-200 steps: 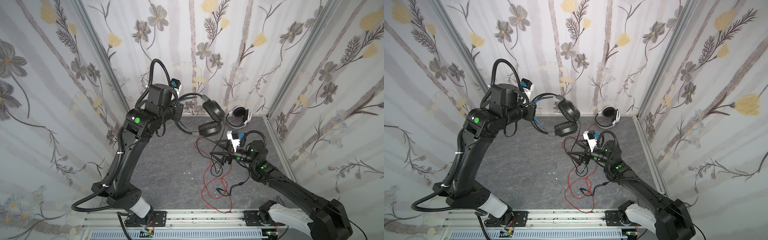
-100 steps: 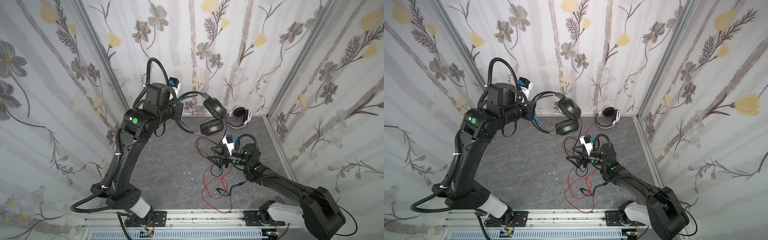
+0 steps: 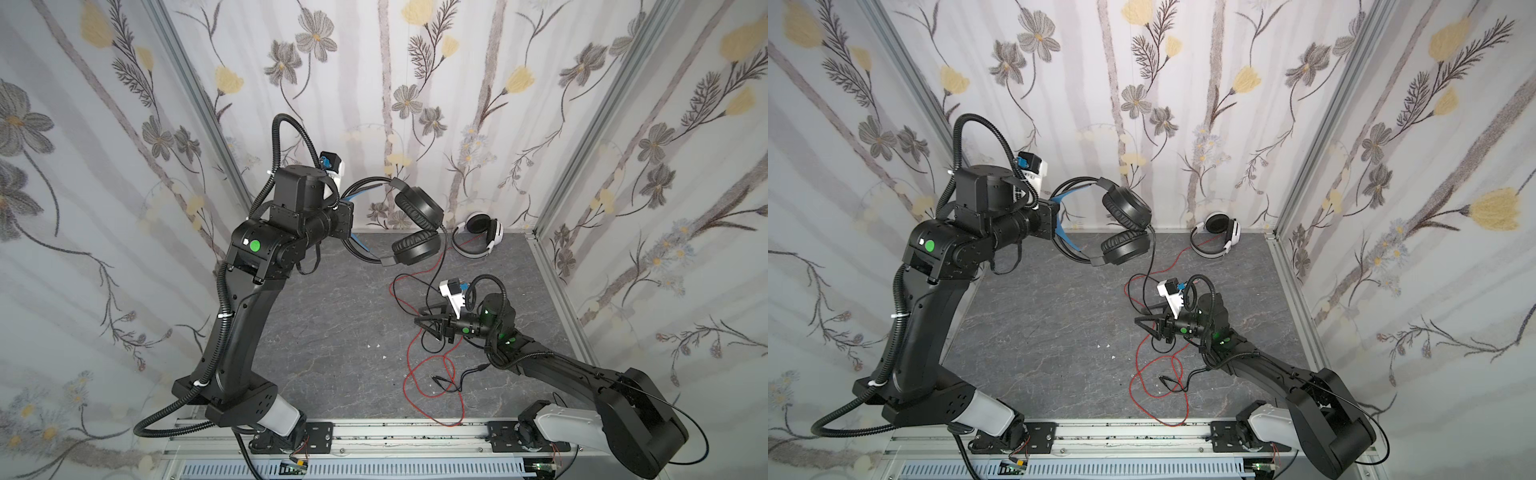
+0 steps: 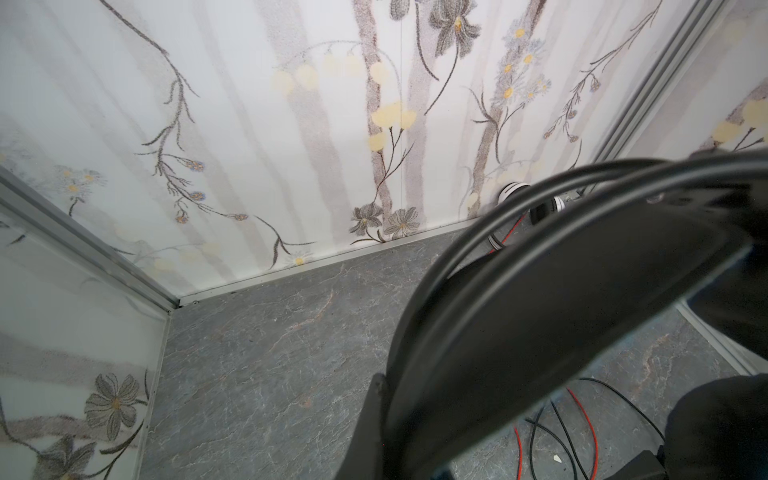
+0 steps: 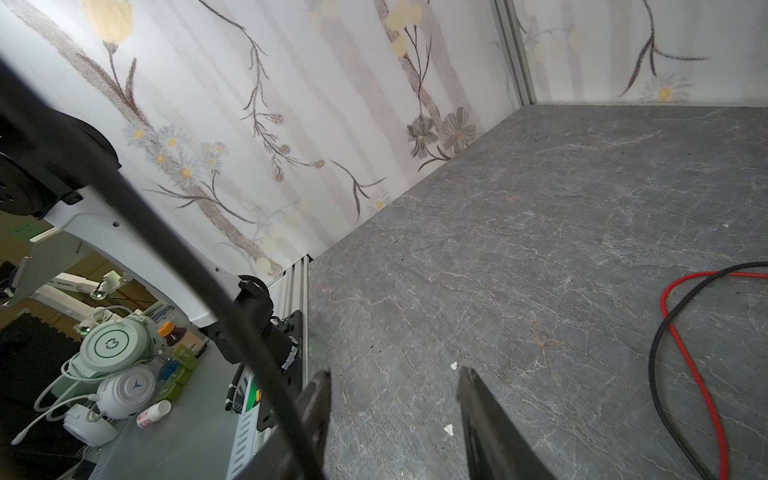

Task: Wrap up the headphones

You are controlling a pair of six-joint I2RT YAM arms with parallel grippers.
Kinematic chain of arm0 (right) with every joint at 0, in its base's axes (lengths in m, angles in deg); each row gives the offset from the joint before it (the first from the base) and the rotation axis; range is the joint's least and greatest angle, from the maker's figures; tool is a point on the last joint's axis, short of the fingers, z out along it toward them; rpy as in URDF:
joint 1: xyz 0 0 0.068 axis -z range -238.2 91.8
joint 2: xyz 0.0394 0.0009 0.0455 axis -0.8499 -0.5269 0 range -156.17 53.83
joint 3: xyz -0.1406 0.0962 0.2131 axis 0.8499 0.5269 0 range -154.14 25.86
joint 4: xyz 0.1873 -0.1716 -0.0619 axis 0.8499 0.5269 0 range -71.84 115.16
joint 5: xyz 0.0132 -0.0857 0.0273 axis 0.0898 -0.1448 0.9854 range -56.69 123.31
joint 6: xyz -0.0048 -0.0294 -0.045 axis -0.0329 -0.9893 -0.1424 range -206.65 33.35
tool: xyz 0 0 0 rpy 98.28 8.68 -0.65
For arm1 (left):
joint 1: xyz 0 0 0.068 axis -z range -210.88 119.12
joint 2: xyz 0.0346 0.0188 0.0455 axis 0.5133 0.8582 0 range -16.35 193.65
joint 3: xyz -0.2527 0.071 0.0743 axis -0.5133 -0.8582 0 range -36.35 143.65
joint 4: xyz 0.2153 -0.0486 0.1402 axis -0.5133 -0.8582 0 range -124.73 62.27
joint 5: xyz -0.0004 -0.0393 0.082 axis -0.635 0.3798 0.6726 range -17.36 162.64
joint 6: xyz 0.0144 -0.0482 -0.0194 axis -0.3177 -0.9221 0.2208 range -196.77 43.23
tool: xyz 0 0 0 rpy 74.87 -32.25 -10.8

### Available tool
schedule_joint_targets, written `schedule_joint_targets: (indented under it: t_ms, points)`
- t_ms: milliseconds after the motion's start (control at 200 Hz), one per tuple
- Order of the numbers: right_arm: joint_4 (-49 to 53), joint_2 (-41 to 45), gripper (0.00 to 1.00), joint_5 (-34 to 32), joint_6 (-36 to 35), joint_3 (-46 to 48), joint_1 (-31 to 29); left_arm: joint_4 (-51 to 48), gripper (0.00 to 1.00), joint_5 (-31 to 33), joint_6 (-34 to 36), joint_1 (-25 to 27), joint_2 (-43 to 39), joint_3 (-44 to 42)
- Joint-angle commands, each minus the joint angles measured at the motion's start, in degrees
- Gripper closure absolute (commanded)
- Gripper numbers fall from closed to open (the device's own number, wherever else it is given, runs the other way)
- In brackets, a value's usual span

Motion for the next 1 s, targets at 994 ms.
schedule_joint_targets:
  t_ms: [994]
  points:
    - [64.3, 10.0, 1.00, -57.1, -54.0, -49.5, -18.5, 12.7, 1.00, -0.2, 11.9, 5.6, -5.9, -34.8]
